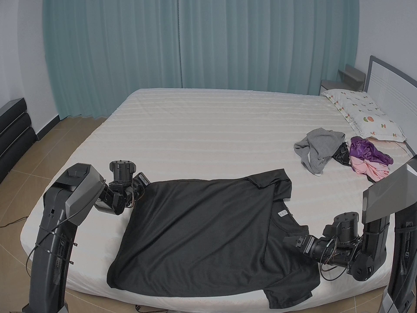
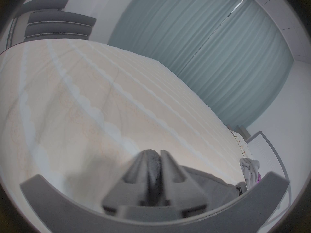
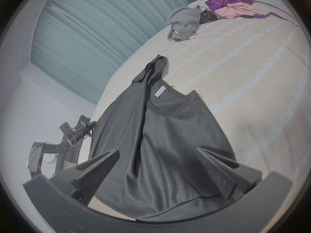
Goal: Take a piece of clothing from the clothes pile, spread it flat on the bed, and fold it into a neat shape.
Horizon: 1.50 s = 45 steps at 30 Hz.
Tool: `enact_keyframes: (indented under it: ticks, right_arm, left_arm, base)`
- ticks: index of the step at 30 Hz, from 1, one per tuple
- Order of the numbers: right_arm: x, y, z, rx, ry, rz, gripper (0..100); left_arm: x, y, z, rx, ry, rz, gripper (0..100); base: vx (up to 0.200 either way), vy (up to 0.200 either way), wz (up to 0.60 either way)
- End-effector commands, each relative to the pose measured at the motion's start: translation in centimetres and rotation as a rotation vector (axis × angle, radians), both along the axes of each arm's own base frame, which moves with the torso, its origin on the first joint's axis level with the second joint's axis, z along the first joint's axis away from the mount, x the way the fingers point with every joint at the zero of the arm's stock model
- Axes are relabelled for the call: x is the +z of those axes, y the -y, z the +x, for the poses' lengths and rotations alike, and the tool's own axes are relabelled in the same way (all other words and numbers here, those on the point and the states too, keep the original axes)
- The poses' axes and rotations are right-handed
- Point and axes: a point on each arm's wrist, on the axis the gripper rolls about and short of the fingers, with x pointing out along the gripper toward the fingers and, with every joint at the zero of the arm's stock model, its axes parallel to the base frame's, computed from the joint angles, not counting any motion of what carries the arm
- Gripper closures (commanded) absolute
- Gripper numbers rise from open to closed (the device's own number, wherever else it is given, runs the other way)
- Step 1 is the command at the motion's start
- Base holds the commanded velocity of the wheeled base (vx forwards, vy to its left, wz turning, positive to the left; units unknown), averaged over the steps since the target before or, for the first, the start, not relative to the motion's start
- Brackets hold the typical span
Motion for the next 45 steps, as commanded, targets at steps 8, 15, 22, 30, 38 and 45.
enact_keyframes:
  ticks: [8, 15, 22, 30, 38, 45]
  right_arm:
    - [0.4, -0.1, 0.5, -0.011, 0.044, 0.019, 0]
    - [1.2, -0.4, 1.3, -0.013, 0.115, 0.045, 0]
    - [1.1, -1.6, 5.5, -0.03, 0.207, 0.046, 0]
    - [1.3, -1.2, 13.8, -0.078, 0.18, -0.011, 0]
    - [-0.3, 0.1, 19.0, -0.121, 0.148, -0.04, 0]
    - [-0.8, -0.2, 21.6, -0.11, 0.146, -0.059, 0]
  left_arm:
    - [1.9, -2.5, 2.3, 0.17, 0.161, 0.035, 100]
    - [1.7, -2.6, 2.2, 0.171, 0.153, 0.035, 100]
    - [1.6, -2.0, 2.0, 0.165, 0.14, 0.041, 100]
    - [2.8, -2.0, 1.7, 0.169, 0.111, 0.054, 100]
    - [4.9, -3.0, 1.5, 0.204, 0.134, 0.061, 100]
    - [6.5, -3.5, 1.6, 0.224, 0.168, 0.08, 100]
  base:
    - [0.0, 0.0, 0.0]
    - [0.0, 0.0, 0.0]
    - [0.0, 0.0, 0.0]
    - [0.0, 0.0, 0.0]
    - [0.0, 0.0, 0.0]
    - [0.0, 0.0, 0.0]
